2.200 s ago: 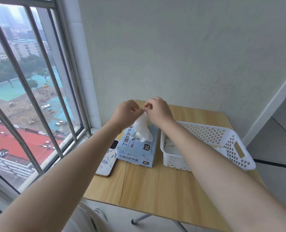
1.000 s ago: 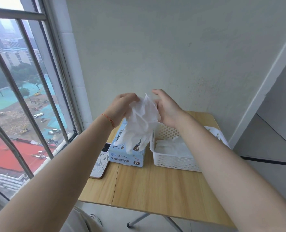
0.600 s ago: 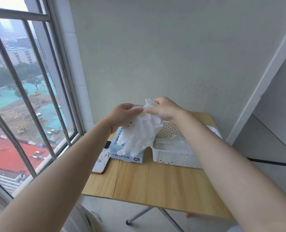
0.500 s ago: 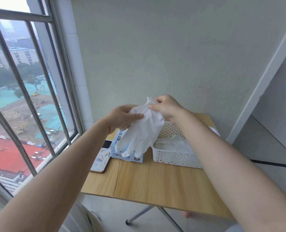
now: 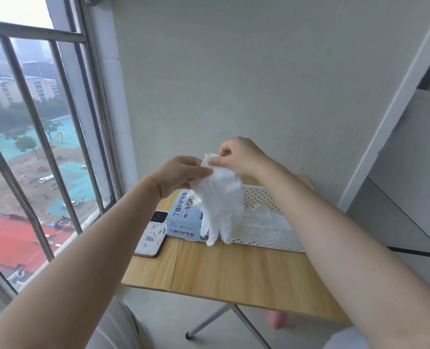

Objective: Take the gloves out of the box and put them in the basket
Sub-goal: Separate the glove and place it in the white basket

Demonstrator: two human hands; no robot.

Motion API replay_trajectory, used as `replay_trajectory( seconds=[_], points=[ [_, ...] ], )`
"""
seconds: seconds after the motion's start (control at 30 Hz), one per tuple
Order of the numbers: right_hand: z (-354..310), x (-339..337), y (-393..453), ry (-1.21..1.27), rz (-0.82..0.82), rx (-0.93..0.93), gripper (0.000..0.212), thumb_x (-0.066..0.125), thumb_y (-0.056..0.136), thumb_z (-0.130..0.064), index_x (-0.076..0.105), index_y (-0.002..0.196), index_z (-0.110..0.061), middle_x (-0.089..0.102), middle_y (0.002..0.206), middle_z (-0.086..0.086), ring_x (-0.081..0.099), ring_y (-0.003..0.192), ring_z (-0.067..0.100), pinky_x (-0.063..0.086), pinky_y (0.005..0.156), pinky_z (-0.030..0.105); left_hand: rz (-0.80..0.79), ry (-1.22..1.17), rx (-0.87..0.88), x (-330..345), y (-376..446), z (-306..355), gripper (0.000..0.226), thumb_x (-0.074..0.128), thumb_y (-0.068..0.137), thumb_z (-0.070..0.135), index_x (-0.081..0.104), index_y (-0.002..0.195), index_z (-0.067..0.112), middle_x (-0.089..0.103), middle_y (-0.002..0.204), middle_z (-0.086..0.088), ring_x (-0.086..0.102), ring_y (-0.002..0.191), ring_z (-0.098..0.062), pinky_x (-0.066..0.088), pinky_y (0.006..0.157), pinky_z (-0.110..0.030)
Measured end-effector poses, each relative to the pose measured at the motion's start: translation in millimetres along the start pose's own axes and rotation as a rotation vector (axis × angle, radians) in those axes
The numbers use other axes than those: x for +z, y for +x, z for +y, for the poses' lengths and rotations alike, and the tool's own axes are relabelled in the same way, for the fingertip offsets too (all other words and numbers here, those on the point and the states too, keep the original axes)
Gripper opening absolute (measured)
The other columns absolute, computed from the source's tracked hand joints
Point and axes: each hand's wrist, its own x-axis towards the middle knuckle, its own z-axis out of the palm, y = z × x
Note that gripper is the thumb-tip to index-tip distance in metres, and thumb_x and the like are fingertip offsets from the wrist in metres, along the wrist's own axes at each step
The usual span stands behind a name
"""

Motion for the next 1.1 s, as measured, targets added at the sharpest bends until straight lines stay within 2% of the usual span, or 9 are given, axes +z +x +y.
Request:
replay_trajectory(
  seconds=[0.13, 0.23, 0.33, 0.43, 0.5, 0.6, 0.73, 0.93, 1.1],
  points=[
    [12.2, -3.5, 1.6, -0.134, 0.1, 0.058, 0.048, 0.064, 0.085, -0.053, 0.045, 0.06, -0.016, 0.049, 0.064, 0.001, 0.045, 0.061, 0.021, 0.033, 0.057, 0.031, 0.048, -0.049, -0.027, -0.4, -4.4, -6.5, 0.022, 0.073, 0.086, 0.012, 0.073, 0.065, 0.018, 0.068, 0.067, 0.001, 0.062, 0.058, -0.014, 0.052, 0.057, -0.022],
    [11.2, 0.5, -4.0, -0.018, 0.031, 0.048, 0.058, 0.059, 0.089, -0.054, 0.029, 0.054, -0.018, 0.028, 0.052, -0.001, 0.029, 0.05, 0.018, 0.024, 0.054, 0.03, -0.023, -0.114, -0.02, 1.9, -10.2, -6.0, 0.015, 0.071, 0.089, 0.023, 0.076, 0.093, 0.01, 0.072, 0.088, -0.009, 0.068, 0.077, -0.022, 0.056, 0.079, -0.034],
    [7.7, 1.0, -13.1, 0.178, -0.152, 0.128, 0.064, 0.052, 0.083, -0.072, 0.039, 0.058, -0.014, 0.038, 0.051, 0.0, 0.047, 0.044, 0.016, 0.042, 0.054, 0.027, 0.003, -0.191, -0.01, 7.6, -11.8, -4.7, 0.021, 0.065, 0.092, 0.021, 0.071, 0.102, 0.004, 0.071, 0.092, -0.013, 0.067, 0.082, -0.026, 0.054, 0.084, -0.038],
    [11.9, -0.3, -21.8, 0.341, -0.469, 0.203, 0.062, 0.06, 0.076, -0.073, 0.068, 0.09, -0.013, 0.069, 0.078, -0.003, 0.068, 0.075, 0.013, 0.056, 0.073, 0.029, -0.051, -0.28, 0.032, 7.4, -11.9, -4.9, 0.014, 0.065, 0.088, 0.022, 0.072, 0.095, 0.014, 0.071, 0.088, -0.009, 0.068, 0.077, -0.023, 0.056, 0.075, -0.034],
    [17.7, 3.9, -23.0, 0.519, -0.554, 0.205, 0.055, 0.067, 0.081, -0.059, 0.065, 0.115, -0.015, 0.072, 0.108, -0.001, 0.069, 0.1, 0.014, 0.054, 0.091, 0.035, -0.099, -0.306, 0.042, 8.9, -13.8, -5.7, 0.018, 0.062, 0.091, 0.023, 0.072, 0.102, 0.013, 0.071, 0.092, -0.009, 0.069, 0.079, -0.022, 0.057, 0.073, -0.033],
    [19.9, 10.0, -17.6, 0.803, -0.44, 0.208, 0.039, 0.07, 0.088, -0.031, 0.06, 0.116, -0.005, 0.069, 0.115, 0.009, 0.066, 0.108, 0.022, 0.048, 0.099, 0.038, -0.089, -0.317, 0.046, 11.6, -12.7, -6.5, 0.033, 0.063, 0.092, 0.029, 0.066, 0.117, 0.007, 0.069, 0.103, -0.012, 0.067, 0.09, -0.025, 0.056, 0.082, -0.035],
    [20.9, 16.3, -9.1, 0.866, -0.207, 0.21, 0.013, 0.069, 0.09, -0.018, 0.059, 0.087, -0.01, 0.064, 0.084, 0.007, 0.061, 0.077, 0.02, 0.052, 0.081, 0.037, -0.116, -0.256, -0.017, 10.9, -12.7, -10.4, 0.049, 0.062, 0.091, 0.04, 0.064, 0.122, 0.002, 0.066, 0.117, -0.02, 0.065, 0.103, -0.032, 0.05, 0.095, -0.045],
    [19.7, 27.2, 3.9, 0.48, 0.1, 0.194, 0.018, 0.066, 0.091, -0.029, 0.062, 0.088, -0.012, 0.05, 0.07, -0.007, 0.045, 0.062, 0.006, 0.037, 0.057, 0.021, -0.155, -0.062, -0.192, 8.4, -12.7, -27.6, 0.053, 0.075, 0.079, 0.032, 0.065, 0.114, -0.007, 0.069, 0.113, -0.022, 0.067, 0.106, -0.037, 0.048, 0.101, -0.046],
    [26.6, 34.5, 10.0, 0.355, 0.139, 0.19, 0.02, 0.058, 0.095, -0.03, 0.059, 0.09, -0.01, 0.049, 0.072, -0.007, 0.045, 0.065, 0.009, 0.037, 0.061, 0.025, -0.021, 0.118, -0.318, 12.0, -1.8, -36.9, 0.02, 0.07, 0.084, 0.021, 0.063, 0.084, 0.002, 0.051, 0.07, -0.007, 0.054, 0.066, -0.017, 0.061, 0.076, -0.037]
  ],
)
